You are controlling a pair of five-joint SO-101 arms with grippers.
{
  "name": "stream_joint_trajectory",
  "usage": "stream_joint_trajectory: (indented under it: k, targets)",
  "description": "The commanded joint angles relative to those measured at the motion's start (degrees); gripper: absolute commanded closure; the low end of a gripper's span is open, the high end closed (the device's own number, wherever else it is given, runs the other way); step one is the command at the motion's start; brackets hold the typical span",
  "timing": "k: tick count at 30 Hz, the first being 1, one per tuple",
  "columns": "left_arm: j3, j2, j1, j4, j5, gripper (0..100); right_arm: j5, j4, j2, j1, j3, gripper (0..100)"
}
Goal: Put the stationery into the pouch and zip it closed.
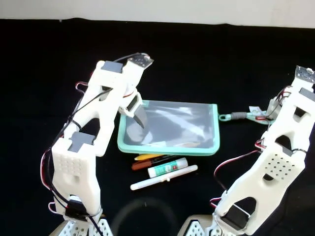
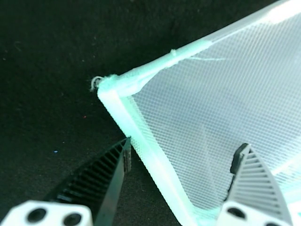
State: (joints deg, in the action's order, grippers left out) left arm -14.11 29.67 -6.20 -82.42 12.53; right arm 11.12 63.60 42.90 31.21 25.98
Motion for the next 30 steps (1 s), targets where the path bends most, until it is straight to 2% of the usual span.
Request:
stream_joint_trajectory:
  k: [1,5,12,19,30]
  targets:
    - [-1.63,-0.13,-0.40,0.26,-0.26,65,-0.09,-0.92,1.10,-1.89,-0.22,80.5]
    - [-1.45,-0.40,-0.31,0.26,-0.26,65,-0.26,-0.84,3.12,-2.77,-0.31,99.8]
    - [-1.36,-0.40,-0.31,0.26,-0.26,65,-0.26,4.00,2.42,-2.42,2.51,99.1]
    - [-1.45,-0.57,-0.66,0.18,-0.35,65,-0.53,15.87,-3.47,-2.95,13.32,99.1]
    - [-1.71,-0.66,-0.75,-4.22,-0.35,65,-0.62,33.45,-16.75,-11.38,33.36,99.1]
